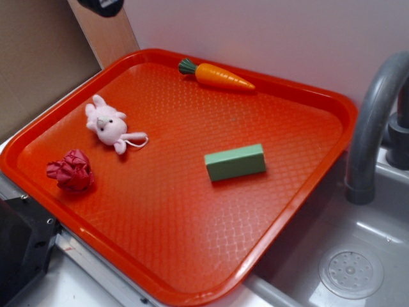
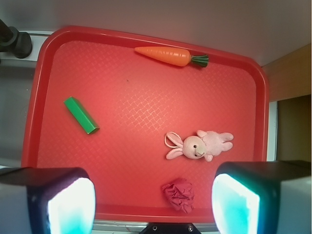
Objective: Grab the green block.
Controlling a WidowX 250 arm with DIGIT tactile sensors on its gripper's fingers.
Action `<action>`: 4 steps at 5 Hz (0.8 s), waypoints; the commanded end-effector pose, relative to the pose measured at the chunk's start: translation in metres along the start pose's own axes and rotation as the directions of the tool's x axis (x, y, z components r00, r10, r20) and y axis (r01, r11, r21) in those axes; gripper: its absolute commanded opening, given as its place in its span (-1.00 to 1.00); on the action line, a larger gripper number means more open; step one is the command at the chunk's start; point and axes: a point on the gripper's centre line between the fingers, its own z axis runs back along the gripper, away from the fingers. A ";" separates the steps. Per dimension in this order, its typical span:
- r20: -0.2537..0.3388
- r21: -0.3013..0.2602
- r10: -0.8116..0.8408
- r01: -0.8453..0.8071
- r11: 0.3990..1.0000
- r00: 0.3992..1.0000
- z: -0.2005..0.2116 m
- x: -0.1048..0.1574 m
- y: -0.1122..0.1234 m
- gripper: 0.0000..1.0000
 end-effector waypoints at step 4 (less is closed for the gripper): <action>0.156 0.028 -0.168 0.166 0.986 0.973 -0.050 0.034 -0.062 1.00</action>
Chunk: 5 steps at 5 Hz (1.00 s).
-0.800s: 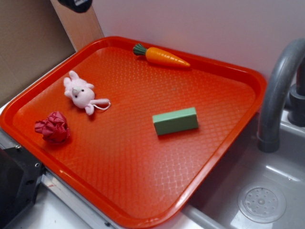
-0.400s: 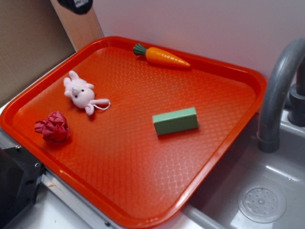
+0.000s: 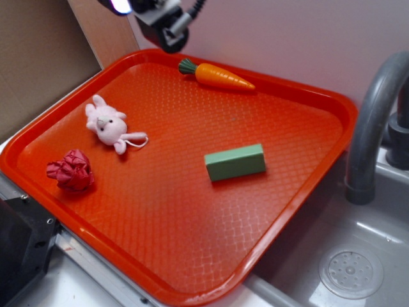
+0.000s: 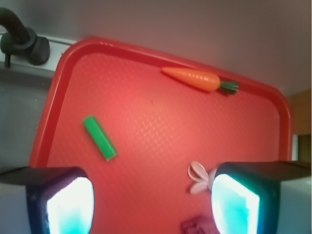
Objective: Grab the green block.
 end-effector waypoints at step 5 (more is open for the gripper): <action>0.045 -0.169 -0.301 0.304 0.937 0.953 -0.123 0.011 -0.061 1.00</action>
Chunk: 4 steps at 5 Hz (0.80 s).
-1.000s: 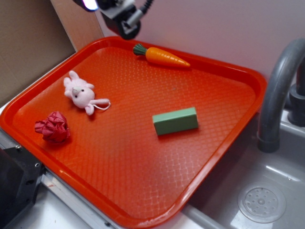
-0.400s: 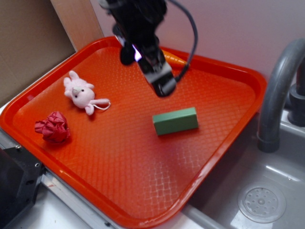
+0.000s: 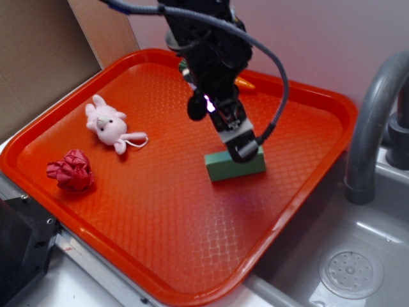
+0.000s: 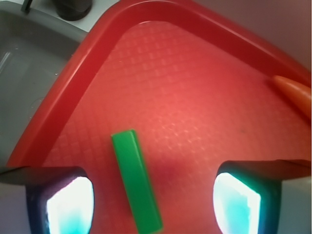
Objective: Grab the green block.
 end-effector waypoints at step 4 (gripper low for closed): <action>-0.134 0.057 -0.010 0.018 0.998 0.991 -0.039 -0.007 -0.013 -1.00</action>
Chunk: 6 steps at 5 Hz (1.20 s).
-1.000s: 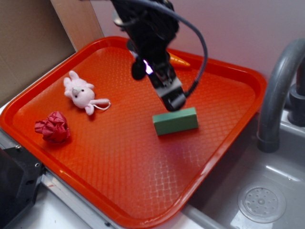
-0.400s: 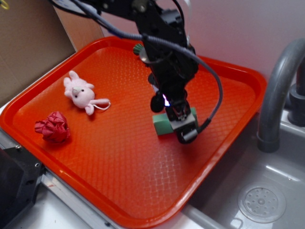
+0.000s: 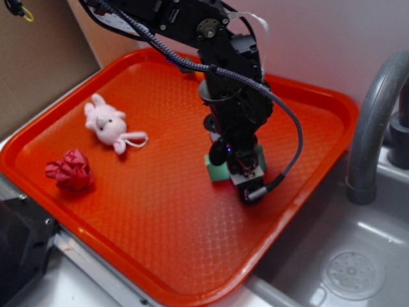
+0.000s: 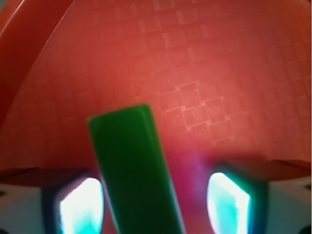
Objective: Grab the green block.
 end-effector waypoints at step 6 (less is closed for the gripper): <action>0.095 0.100 0.573 -0.580 0.808 0.814 0.208 -0.064 0.058 -1.00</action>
